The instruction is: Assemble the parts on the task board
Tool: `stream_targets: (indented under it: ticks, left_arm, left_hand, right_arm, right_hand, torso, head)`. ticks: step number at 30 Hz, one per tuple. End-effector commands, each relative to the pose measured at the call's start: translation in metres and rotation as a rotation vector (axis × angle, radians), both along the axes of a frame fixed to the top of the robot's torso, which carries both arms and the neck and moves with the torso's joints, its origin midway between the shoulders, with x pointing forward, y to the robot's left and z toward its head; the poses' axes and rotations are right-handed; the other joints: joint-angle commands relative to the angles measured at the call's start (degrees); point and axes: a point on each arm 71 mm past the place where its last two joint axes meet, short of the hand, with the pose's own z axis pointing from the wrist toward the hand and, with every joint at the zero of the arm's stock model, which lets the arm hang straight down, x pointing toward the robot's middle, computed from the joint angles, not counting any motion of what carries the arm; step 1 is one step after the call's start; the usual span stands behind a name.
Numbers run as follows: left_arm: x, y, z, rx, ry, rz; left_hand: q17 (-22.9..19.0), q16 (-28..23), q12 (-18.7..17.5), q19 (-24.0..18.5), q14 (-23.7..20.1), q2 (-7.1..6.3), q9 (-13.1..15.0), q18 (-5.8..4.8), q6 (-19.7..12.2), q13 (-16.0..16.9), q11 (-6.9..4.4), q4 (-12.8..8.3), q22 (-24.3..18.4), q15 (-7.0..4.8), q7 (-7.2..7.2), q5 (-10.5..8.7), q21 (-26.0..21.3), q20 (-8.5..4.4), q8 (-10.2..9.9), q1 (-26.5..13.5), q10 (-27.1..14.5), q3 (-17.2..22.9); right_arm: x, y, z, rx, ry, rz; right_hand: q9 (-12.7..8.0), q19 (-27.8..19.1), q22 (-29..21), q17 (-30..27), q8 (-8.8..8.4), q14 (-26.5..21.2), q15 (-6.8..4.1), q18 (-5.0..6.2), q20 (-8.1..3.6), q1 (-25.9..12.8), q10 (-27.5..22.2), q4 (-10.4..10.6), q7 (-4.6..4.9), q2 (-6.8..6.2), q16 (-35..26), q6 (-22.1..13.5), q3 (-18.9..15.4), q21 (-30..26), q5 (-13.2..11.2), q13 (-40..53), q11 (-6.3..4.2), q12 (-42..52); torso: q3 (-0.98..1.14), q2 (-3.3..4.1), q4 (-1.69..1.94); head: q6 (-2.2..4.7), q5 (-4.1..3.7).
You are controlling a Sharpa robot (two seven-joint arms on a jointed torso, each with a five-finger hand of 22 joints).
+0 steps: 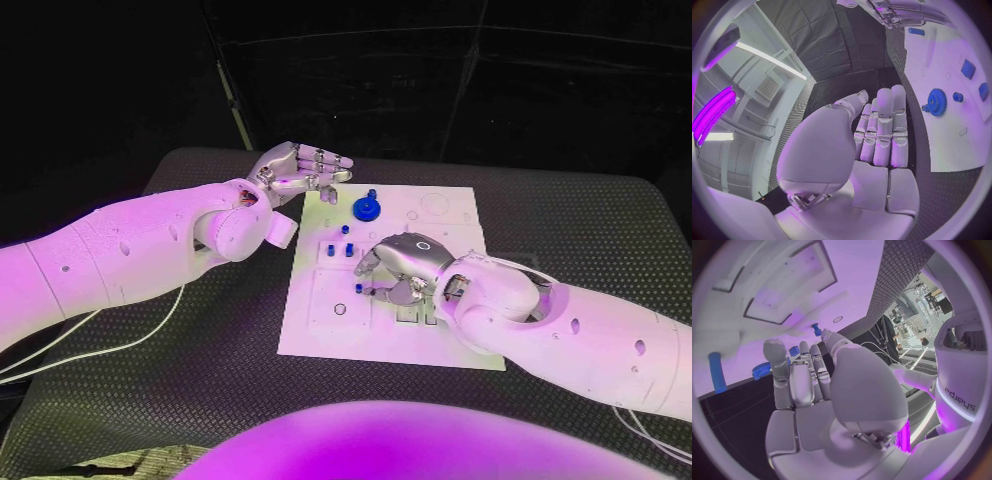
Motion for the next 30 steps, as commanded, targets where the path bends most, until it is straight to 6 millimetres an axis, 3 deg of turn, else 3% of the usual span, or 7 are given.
stream_targets:
  ticks: [1, 4, 8, 10, 14, 19, 30]
  left_arm:
    - [0.000, 0.000, 0.001, -0.007, 0.002, -0.008]
    - [0.000, 0.002, 0.001, -0.006, 0.002, -0.006]
    - [0.000, 0.004, 0.001, -0.004, 0.002, -0.003]
    - [0.000, 0.004, 0.001, -0.004, 0.002, -0.003]
    - [0.000, 0.004, 0.001, -0.004, 0.002, -0.003]
    - [0.000, 0.004, 0.001, -0.004, 0.002, -0.002]
    - [0.001, 0.003, 0.001, -0.005, 0.003, -0.005]
  left_hand:
    - [-0.09, -0.18, 0.23, -0.59, -0.42, 0.41, -0.06, 0.70, -0.23, 0.01, 0.01, -0.24, -0.05, 0.10, -0.06, -0.19, -0.31, 0.00, -0.14, -0.27, -0.23, 0.03]
    - [-0.09, -0.18, 0.23, -0.59, -0.42, 0.41, -0.06, 0.70, -0.23, 0.01, 0.01, -0.24, -0.05, 0.10, -0.06, -0.19, -0.31, 0.00, -0.14, -0.27, -0.23, 0.03]
    - [-0.09, -0.18, 0.23, -0.59, -0.42, 0.41, -0.06, 0.70, -0.23, 0.01, 0.01, -0.24, -0.05, 0.10, -0.06, -0.19, -0.31, 0.00, -0.14, -0.27, -0.23, 0.03]
    - [-0.09, -0.18, 0.23, -0.59, -0.42, 0.41, -0.06, 0.70, -0.23, 0.01, 0.01, -0.24, -0.05, 0.10, -0.06, -0.19, -0.31, 0.00, -0.14, -0.27, -0.23, 0.03]
    - [-0.09, -0.18, 0.23, -0.59, -0.42, 0.41, -0.06, 0.70, -0.23, 0.01, 0.01, -0.24, -0.05, 0.10, -0.06, -0.19, -0.31, 0.00, -0.14, -0.27, -0.23, 0.03]
    - [-0.09, -0.18, 0.23, -0.59, -0.42, 0.41, -0.06, 0.70, -0.23, 0.01, 0.01, -0.24, -0.05, 0.10, -0.06, -0.19, -0.31, 0.00, -0.14, -0.27, -0.23, 0.03]
    - [-0.09, -0.18, 0.23, -0.59, -0.42, 0.41, -0.06, 0.70, -0.23, 0.01, 0.01, -0.24, -0.05, 0.10, -0.06, -0.19, -0.31, 0.00, -0.14, -0.27, -0.23, 0.03]
  right_arm:
    - [-0.004, -0.006, 0.011, 0.077, -0.047, -0.020]
    - [-0.006, -0.019, 0.017, 0.086, -0.052, -0.046]
    - [0.006, -0.037, 0.030, 0.061, -0.038, -0.121]
    - [0.012, -0.046, 0.035, 0.028, -0.031, -0.155]
    - [0.023, -0.064, 0.041, -0.049, -0.017, -0.209]
    - [0.029, -0.077, 0.040, -0.116, 0.006, -0.247]
    - [0.035, -0.084, 0.032, -0.211, 0.031, -0.267]
  right_hand:
    - [0.06, -0.38, -0.08, -0.18, 0.12, 2.30, 0.40, -0.11, -0.05, -0.30, -0.40, 0.06, 0.04, -0.30, -0.21, -0.34, -0.42, -0.37, 0.29, 0.10, 0.10, 0.29]
    - [0.08, -0.44, -0.19, -0.29, 0.15, 2.27, 0.40, -0.08, -0.04, -0.39, -0.48, -0.01, -0.02, -0.42, -0.25, -0.28, -0.67, -0.44, 0.34, 0.13, 0.08, 0.50]
    - [-0.01, -1.34, -1.69, -1.18, -0.03, 1.93, 0.36, 0.20, -0.03, -0.88, -2.15, -0.09, -0.42, -0.80, -0.76, -1.21, -1.96, -1.39, -0.32, 0.01, -0.03, 0.59]
    - [-0.03, -2.89, -4.24, -2.75, -0.02, 1.29, 0.43, 0.55, 0.13, -1.18, -4.77, -0.14, -0.58, -1.08, -1.76, -2.72, -4.17, -3.08, -1.16, -0.06, 0.16, 0.38]
    - [0.09, -4.09, -6.92, -4.09, 0.13, 0.73, 0.94, 1.00, 0.46, 0.55, -8.53, 0.28, -2.00, 0.01, -2.29, -5.21, -11.31, -5.21, -1.75, 0.15, 0.62, 2.30]
    - [0.08, -4.64, -8.80, -5.46, 0.07, 0.32, 1.09, 1.23, 0.69, 2.58, -10.64, 2.10, -2.75, 0.27, -2.86, -6.69, -15.84, -6.64, -2.22, 0.15, 0.90, 4.19]
    - [0.24, -4.57, -9.70, -6.43, 0.31, 0.17, 0.91, 1.36, 0.52, 5.14, -10.70, 2.53, -2.65, 1.97, -3.27, -5.97, -16.11, -7.42, -2.34, 0.25, 0.62, 6.51]
  torso:
    - [0.02, 0.00, -0.03]
    - [-0.01, -0.06, -0.06]
    - [-0.05, -0.14, -0.17]
    - [-0.06, -0.08, -0.06]
    - [-0.06, -0.01, -0.05]
    - [-0.09, 0.00, -0.08]
    - [-0.03, 0.03, -0.03]
  head:
    - [0.01, -0.04]
    - [0.01, -0.31]
    - [0.01, -0.73]
    - [0.01, -1.01]
    - [0.01, -1.18]
    - [0.01, -1.23]
    - [0.01, -1.33]
